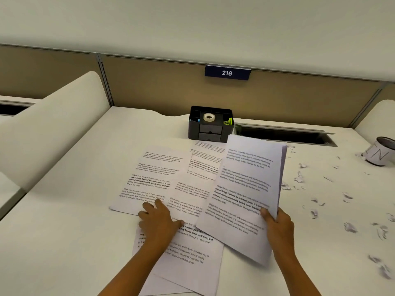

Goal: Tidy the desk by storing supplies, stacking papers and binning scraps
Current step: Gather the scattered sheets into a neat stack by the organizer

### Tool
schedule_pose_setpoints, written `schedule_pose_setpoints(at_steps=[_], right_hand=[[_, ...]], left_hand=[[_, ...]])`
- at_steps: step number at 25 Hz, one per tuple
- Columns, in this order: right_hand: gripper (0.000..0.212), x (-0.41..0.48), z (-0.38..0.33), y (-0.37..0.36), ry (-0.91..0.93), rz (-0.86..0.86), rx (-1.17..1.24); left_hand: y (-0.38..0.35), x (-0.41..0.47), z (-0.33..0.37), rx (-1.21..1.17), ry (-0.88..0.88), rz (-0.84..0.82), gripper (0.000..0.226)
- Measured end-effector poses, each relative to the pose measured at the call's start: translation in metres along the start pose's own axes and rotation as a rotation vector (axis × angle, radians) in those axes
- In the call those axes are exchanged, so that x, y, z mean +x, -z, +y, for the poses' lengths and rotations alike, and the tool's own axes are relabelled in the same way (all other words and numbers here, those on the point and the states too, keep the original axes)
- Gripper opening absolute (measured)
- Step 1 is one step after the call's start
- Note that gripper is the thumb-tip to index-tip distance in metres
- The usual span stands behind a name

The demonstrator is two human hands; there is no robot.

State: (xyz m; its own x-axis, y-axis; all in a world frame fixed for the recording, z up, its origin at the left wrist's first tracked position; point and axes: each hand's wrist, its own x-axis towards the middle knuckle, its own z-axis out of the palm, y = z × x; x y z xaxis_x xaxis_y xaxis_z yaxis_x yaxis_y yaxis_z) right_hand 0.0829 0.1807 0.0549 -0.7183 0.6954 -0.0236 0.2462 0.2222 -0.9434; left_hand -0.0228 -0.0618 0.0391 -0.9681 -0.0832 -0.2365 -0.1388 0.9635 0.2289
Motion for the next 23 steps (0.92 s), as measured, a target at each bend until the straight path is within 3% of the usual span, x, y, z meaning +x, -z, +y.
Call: schedule_pose_setpoints(at_steps=[4, 9, 12, 19, 23], right_hand=[[0.029, -0.001, 0.017, 0.005, -0.095, 0.028, -0.085], [0.032, -0.006, 0.026, 0.002, -0.156, 0.036, -0.141], [0.034, -0.009, 0.027, 0.002, -0.174, 0.032, -0.126], [0.031, -0.012, 0.021, 0.002, -0.158, 0.033, -0.055], [0.03, -0.008, 0.015, -0.002, -0.158, 0.011, 0.008]], left_hand=[[0.003, 0.012, -0.001, -0.121, -0.004, -0.08, 0.09], [0.008, 0.01, -0.008, -0.279, -0.133, -0.052, 0.039], [0.021, 0.01, -0.014, -0.398, -0.209, 0.039, 0.022], [0.083, 0.032, -0.04, -0.64, -0.111, 0.226, 0.03], [0.094, 0.042, -0.039, -0.918, -0.128, 0.074, 0.031]])
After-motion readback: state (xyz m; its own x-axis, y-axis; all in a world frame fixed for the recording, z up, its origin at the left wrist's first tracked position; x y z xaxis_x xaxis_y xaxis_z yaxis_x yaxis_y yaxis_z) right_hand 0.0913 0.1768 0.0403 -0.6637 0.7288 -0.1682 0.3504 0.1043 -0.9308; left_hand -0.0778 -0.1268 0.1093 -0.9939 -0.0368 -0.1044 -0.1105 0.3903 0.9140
